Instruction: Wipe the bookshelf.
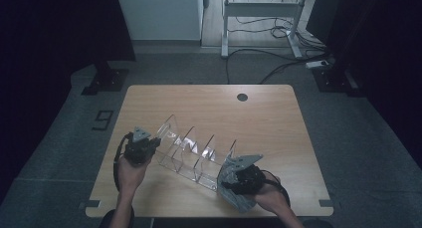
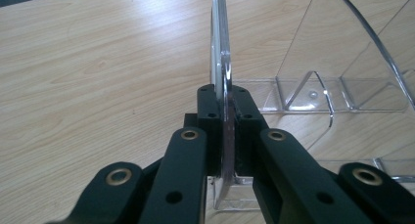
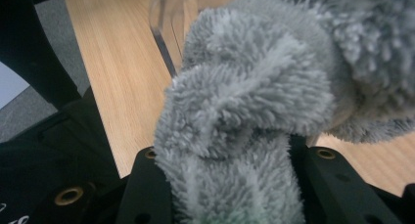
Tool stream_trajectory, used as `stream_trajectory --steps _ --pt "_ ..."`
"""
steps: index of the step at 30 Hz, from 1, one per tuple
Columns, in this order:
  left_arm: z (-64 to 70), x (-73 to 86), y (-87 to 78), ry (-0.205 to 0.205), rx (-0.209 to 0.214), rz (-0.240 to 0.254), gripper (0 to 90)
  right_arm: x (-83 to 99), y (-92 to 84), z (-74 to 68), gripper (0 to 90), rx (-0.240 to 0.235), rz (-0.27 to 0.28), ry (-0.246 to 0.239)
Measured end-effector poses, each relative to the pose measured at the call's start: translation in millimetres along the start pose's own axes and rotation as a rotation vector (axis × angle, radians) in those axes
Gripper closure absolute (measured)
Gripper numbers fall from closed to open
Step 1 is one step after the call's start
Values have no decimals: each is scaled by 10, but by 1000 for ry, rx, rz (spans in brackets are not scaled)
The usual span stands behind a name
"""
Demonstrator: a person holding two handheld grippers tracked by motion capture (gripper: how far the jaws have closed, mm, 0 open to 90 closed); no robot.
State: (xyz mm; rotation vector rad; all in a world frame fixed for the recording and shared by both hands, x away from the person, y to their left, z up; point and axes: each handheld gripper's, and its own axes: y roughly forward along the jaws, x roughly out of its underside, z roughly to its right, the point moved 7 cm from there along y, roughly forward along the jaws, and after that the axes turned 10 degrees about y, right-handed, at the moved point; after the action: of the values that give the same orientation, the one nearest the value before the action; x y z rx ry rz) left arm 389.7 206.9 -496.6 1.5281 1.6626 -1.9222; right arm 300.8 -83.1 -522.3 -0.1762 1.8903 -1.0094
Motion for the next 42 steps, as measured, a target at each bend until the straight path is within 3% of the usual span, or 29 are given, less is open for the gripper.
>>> stream_trajectory --steps 4,14,42 --pt "-6 4 -3 7 7 3 854 80 102 9 612 6 -42 1" --pt "-20 11 -9 45 36 1 855 76 111 65 610 13 -41 23" --pt "-14 9 -6 42 34 -6 852 -93 139 656 609 134 -15 147"
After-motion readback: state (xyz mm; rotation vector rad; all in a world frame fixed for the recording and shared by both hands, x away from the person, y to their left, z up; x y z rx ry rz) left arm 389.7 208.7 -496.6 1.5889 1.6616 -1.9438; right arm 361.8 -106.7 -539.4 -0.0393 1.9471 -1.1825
